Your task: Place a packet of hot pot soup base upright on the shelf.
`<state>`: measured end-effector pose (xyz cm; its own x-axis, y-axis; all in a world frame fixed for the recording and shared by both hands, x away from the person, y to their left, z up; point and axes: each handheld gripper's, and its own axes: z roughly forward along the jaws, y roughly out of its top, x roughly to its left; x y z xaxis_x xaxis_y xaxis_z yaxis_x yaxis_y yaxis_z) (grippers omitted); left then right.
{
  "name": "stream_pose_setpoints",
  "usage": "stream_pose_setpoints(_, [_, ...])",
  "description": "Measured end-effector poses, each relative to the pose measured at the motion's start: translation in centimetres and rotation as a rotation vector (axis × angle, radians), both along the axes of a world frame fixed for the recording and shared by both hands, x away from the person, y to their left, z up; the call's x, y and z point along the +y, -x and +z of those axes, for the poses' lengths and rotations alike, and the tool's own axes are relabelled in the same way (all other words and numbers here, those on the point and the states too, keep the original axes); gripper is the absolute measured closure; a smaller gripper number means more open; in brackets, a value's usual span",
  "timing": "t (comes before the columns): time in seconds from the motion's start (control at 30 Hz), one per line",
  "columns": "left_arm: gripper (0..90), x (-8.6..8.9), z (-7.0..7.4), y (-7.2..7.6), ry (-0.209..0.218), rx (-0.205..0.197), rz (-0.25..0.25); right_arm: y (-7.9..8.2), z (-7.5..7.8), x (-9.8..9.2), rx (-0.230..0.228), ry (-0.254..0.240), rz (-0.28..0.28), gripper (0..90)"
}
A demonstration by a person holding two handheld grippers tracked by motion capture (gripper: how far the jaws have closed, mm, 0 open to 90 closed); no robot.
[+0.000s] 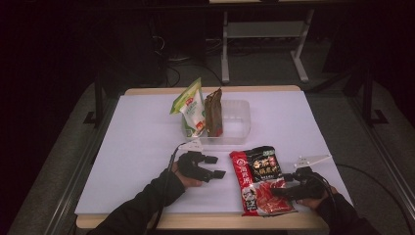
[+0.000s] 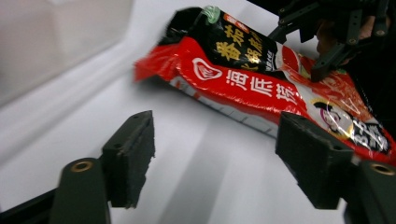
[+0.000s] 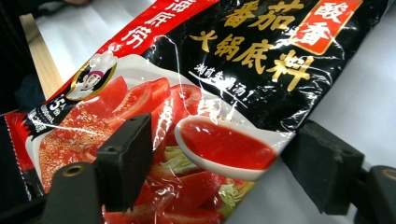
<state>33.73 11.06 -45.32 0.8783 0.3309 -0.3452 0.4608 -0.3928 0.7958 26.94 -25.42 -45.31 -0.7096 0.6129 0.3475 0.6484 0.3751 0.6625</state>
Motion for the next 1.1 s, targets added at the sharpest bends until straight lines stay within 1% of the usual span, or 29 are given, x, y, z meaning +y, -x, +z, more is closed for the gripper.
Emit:
stream_pose_setpoints(0.07, [25.3,-1.1,-0.3,-0.3,-0.012,0.03,0.006,0.0,0.0,0.1,0.002,0.002,-0.002,22.5])
stream_pose_setpoints(0.1, [22.8,-1.6,-0.3,-0.5,-0.01,0.039,0.021,0.0,0.0,0.3,-0.002,0.008,0.0,21.1])
stream_pose_setpoints(0.17, [20.1,-2.0,-0.4,-1.0,0.026,0.083,0.031,0.2,0.1,0.6,-0.003,0.019,0.004,18.3])
stream_pose_setpoints(0.2, [19.1,-2.4,-0.5,-1.2,0.026,0.108,0.035,0.2,0.0,0.7,-0.007,0.02,0.002,17.7])
stream_pose_setpoints(0.23, [18.9,-2.9,-0.6,-1.4,0.004,0.11,0.046,0.2,0.0,0.8,-0.007,0.022,-0.003,17.1])
stream_pose_setpoints(0.3, [18.9,-3.3,-0.6,-1.7,0.009,0.113,0.062,0.3,0.1,1.1,-0.016,0.035,0.001,17.0])
stream_pose_setpoints(0.37, [17.3,-3.9,-0.6,-1.9,-0.016,0.125,0.077,0.3,0.1,1.3,-0.02,0.04,-0.002,17.0])
stream_pose_setpoints(0.4, [17.3,-4.1,-0.7,-2.1,-0.033,0.135,0.076,0.3,0.1,1.4,-0.023,0.04,-0.004,17.0])
stream_pose_setpoints(0.5, [16.8,-4.8,-0.7,-2.1,-0.052,0.121,0.075,0.3,0.0,1.7,-0.034,0.04,-0.001,17.1])
stream_pose_setpoints(0.63, [16.9,-5.6,-0.6,-1.5,-0.103,0.057,0.065,0.3,0.0,2.1,-0.044,0.038,0.004,17.2])
stream_pose_setpoints(0.67, [17.2,-5.8,-0.5,-1.3,-0.119,0.04,0.056,0.3,0.0,2.3,-0.052,0.041,0.007,17.3])
stream_pose_setpoints(0.83, [17.4,-6.5,-0.5,-0.8,-0.146,-0.007,-0.002,0.3,-0.2,2.4,-0.067,0.034,0.005,20.6])
stream_pose_setpoints(1.0, [17.2,-6.9,-0.5,-0.6,-0.154,-0.025,-0.05,0.2,-0.2,2.4,-0.078,0.036,0.005,24.7])
stream_pose_setpoints(1.1, [17.2,-7.4,-0.5,-0.3,-0.165,-0.049,-0.07,0.2,-0.1,2.5,-0.087,0.04,0.004,30.1])
